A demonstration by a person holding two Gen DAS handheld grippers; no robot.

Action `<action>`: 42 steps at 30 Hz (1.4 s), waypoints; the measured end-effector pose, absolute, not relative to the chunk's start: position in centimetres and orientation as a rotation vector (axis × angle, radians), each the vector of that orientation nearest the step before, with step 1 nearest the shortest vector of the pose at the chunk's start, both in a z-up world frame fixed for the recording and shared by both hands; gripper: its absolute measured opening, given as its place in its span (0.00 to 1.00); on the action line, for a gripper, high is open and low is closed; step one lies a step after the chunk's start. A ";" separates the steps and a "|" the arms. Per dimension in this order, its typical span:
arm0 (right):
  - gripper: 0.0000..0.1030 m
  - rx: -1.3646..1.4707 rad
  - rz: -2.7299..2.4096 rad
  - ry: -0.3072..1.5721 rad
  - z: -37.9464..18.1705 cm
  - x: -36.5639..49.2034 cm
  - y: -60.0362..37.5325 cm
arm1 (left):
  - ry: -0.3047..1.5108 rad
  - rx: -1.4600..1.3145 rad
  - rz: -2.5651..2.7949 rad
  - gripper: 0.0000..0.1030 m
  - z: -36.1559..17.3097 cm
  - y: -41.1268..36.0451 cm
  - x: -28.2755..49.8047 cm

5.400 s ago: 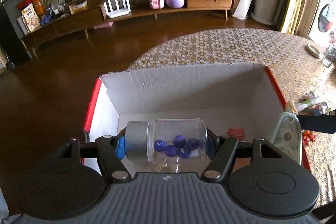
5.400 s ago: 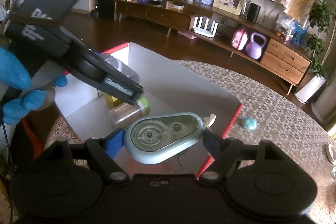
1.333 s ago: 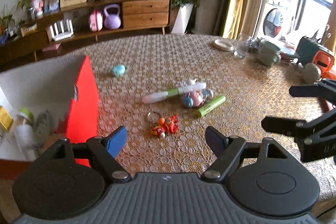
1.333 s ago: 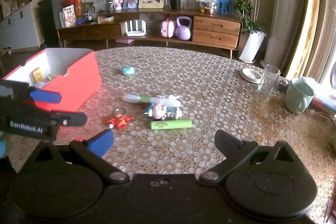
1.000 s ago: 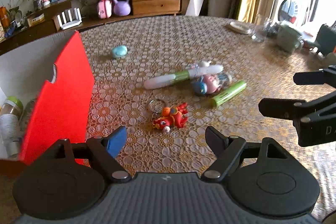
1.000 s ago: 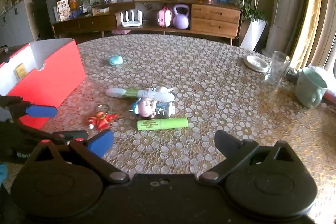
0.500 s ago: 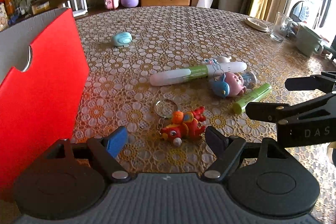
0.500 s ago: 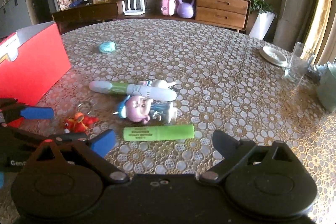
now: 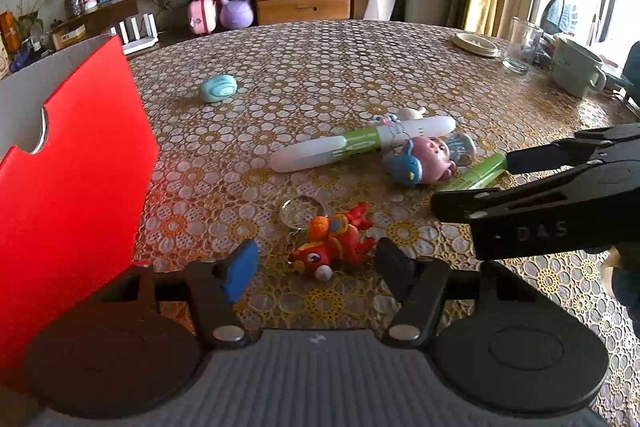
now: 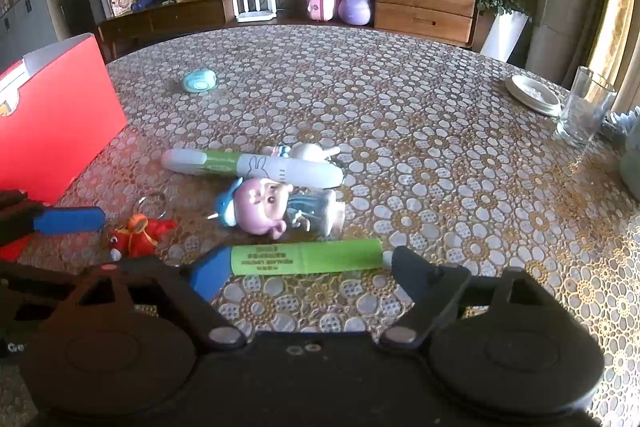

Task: Organize rigid objects
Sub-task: 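Grasp the red dragon keychain with the left tool while the right tool grasps the green highlighter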

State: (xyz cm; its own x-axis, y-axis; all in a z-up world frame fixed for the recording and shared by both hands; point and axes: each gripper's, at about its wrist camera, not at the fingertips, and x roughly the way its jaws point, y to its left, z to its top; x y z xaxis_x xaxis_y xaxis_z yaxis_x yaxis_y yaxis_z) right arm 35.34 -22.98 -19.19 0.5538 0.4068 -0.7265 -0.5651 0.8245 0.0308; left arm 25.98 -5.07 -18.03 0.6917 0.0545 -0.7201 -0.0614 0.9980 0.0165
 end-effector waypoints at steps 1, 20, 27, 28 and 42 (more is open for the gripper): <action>0.80 -0.220 0.578 0.797 -19.2 35.3 -22.9 | 0.804 -0.005 0.058 0.54 -18.0 -5.2 26.0; 0.78 -0.177 0.533 0.778 -16.6 31.7 -25.6 | 0.816 -0.018 0.030 0.42 -16.9 -4.5 24.4; 0.78 -0.172 0.541 0.749 -13.9 27.4 -25.7 | 0.795 -0.039 0.014 0.42 -14.9 -3.8 21.9; 0.78 -0.169 0.540 0.744 -13.5 26.8 -25.7 | 0.792 -0.044 0.012 0.42 -14.5 -3.6 21.4; 0.78 -0.193 0.571 0.706 -8.3 20.1 -23.8 | 0.738 -0.053 -0.030 0.42 -8.6 -1.6 15.4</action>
